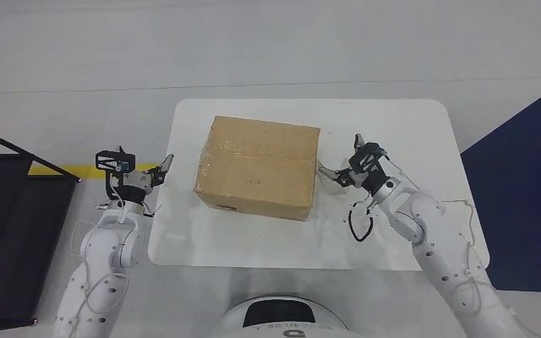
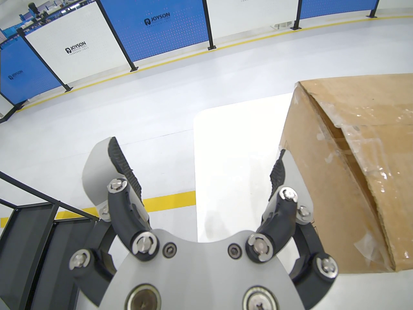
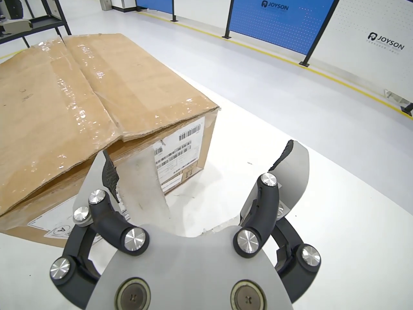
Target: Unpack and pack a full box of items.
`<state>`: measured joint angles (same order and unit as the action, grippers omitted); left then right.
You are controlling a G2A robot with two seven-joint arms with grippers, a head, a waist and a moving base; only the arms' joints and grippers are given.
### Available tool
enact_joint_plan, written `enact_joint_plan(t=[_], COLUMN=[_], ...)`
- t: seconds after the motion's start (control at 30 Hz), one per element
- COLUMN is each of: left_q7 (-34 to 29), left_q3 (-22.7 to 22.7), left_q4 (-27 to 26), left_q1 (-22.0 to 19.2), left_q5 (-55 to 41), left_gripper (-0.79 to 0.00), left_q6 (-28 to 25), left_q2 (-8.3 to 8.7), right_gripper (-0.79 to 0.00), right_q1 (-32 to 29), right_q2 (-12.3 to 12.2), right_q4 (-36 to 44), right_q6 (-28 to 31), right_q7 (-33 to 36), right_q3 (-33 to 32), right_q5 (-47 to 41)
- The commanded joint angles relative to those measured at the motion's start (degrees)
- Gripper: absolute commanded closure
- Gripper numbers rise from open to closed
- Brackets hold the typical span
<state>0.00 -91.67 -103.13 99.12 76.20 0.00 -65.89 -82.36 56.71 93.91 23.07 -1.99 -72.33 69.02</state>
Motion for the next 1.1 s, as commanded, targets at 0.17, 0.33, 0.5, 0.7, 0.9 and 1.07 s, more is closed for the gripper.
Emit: enact_joint_plan(t=[0.17, 0.33, 0.5, 0.7, 0.9, 1.07], left_q7=[0.0, 0.0, 0.0, 0.0, 0.0, 0.0], left_q3=[0.0, 0.0, 0.0, 0.0, 0.0, 0.0], left_q4=[0.0, 0.0, 0.0, 0.0, 0.0, 0.0], left_q1=[0.0, 0.0, 0.0, 0.0, 0.0, 0.0], left_q5=[0.0, 0.0, 0.0, 0.0, 0.0, 0.0], left_gripper=[-0.785, -0.785, -0.785, -0.785, -0.785, -0.785], left_q6=[0.0, 0.0, 0.0, 0.0, 0.0, 0.0], left_q2=[0.0, 0.0, 0.0, 0.0, 0.0, 0.0], right_gripper=[-0.785, -0.785, -0.785, -0.785, -0.785, -0.785], right_q1=[1.3, 2.2, 2.1, 1.3, 1.8, 1.7], right_q2=[0.7, 1.1, 1.4, 1.3, 1.8, 1.9], right_q4=[0.8, 0.9, 0.9, -0.2, 0.4, 1.6], right_q6=[-2.5, -2.5, -4.1, -4.2, -5.6, -3.8], right_q7=[2.6, 3.7, 4.2, 4.2, 6.3, 5.6], right_q3=[2.7, 3.7, 3.7, 1.7, 3.5, 3.9], right_q5=[3.1, 3.0, 3.2, 2.7, 5.1, 5.0])
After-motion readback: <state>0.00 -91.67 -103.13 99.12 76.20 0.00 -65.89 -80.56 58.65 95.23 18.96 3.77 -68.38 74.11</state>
